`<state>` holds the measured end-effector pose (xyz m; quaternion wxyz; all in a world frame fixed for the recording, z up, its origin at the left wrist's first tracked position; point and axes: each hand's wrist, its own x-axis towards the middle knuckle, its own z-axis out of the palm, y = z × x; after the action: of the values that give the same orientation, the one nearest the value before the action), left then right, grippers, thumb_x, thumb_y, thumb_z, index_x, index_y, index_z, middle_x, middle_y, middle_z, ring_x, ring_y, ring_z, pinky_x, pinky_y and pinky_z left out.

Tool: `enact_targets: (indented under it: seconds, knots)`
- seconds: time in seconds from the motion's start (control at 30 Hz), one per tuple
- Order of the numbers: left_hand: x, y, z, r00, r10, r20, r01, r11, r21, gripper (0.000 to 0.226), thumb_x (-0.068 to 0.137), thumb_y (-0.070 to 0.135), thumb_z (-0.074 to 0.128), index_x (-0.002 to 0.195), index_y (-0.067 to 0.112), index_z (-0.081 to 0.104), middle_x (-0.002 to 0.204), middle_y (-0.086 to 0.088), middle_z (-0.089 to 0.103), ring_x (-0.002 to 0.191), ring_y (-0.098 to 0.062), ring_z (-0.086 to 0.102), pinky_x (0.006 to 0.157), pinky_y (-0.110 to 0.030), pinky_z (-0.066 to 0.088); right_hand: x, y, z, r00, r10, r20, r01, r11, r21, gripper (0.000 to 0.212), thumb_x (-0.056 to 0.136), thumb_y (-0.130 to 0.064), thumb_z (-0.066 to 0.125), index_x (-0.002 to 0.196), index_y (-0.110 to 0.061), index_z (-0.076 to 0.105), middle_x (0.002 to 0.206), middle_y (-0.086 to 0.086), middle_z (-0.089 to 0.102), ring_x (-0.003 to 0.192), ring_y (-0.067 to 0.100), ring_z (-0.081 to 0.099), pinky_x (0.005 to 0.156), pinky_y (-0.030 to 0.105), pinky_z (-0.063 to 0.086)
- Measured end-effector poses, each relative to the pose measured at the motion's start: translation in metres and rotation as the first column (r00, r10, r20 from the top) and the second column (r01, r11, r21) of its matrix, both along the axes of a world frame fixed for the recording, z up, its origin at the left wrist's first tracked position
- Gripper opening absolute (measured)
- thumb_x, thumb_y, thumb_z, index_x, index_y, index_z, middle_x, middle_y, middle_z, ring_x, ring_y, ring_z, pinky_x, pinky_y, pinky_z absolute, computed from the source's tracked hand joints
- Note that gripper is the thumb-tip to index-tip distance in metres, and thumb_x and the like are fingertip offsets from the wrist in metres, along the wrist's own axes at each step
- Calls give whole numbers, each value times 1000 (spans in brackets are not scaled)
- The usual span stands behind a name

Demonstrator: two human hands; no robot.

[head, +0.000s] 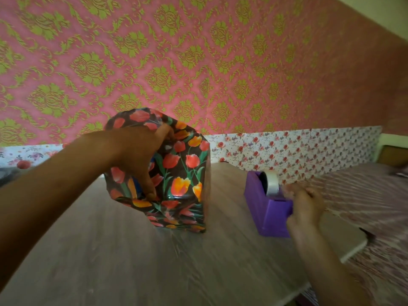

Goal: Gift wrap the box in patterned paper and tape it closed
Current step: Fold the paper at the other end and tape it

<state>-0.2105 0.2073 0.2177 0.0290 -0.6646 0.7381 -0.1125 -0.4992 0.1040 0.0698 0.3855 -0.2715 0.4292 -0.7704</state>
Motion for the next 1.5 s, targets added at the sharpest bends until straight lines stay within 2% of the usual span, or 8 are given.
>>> enact_targets:
  seconds: [0.13,0.33,0.73,0.97,1.1,1.23,1.4,1.5]
  knots:
    - [0,-1,-1,1000,-7,12,7,1000,1,131,38,55,87,140,20,12,140,-3,44,124,-22,46,97,-26,40,8,22,-19,997,-38,-71,33,997,-69,37,80,8,59,66,-20,40,61,-4,52,48,1,49,53,24,40]
    - [1,-5,0,1000,-16,-15,16,1000,10,132,36,54,87,139,19,13,137,-4,45,121,-23,47,92,-24,39,8,38,-33,999,21,-43,-19,998,56,21,79,-2,69,96,-13,64,74,-4,59,67,5,53,66,22,47]
    - [12,-3,-1,996,-75,-57,74,997,-19,131,36,55,87,139,19,15,141,-5,43,124,-24,46,100,-35,42,14,40,-22,945,275,179,-315,911,265,13,89,-9,57,77,-16,56,63,0,42,52,7,36,38,17,32]
    - [17,-8,-7,992,-110,-65,104,991,-87,124,44,52,88,139,20,15,132,-7,48,116,-26,50,88,-26,40,21,39,-25,962,233,142,-262,934,243,23,93,-12,51,73,-23,51,52,-4,45,28,0,37,30,11,27]
    - [19,-8,-9,990,-129,-64,123,988,-88,125,44,55,87,139,22,14,130,-9,49,113,-28,51,94,-42,46,24,36,-32,982,166,85,-182,957,227,25,93,-10,51,71,-22,53,33,-11,45,26,0,38,28,10,26]
    - [19,-4,-9,987,-131,-94,123,989,-85,124,45,51,89,140,23,14,136,-7,46,119,-28,48,97,-43,45,32,41,-51,999,49,-7,-47,977,210,25,91,-19,58,103,1,65,39,-9,55,33,-1,47,34,9,34]
    - [17,-1,-10,987,-126,-96,117,988,-99,125,46,50,89,141,22,12,137,-8,44,121,-28,46,100,-41,43,55,71,-23,985,90,-145,-108,987,-116,19,87,-16,62,84,-33,71,50,-18,62,43,-9,51,40,3,36]
    - [15,4,-9,985,-131,-114,119,987,-109,121,50,47,89,141,20,15,138,-6,43,123,-27,44,101,-40,42,83,104,34,903,169,-396,-347,830,-437,15,78,-22,63,68,-31,69,66,-14,68,60,-4,59,56,6,45]
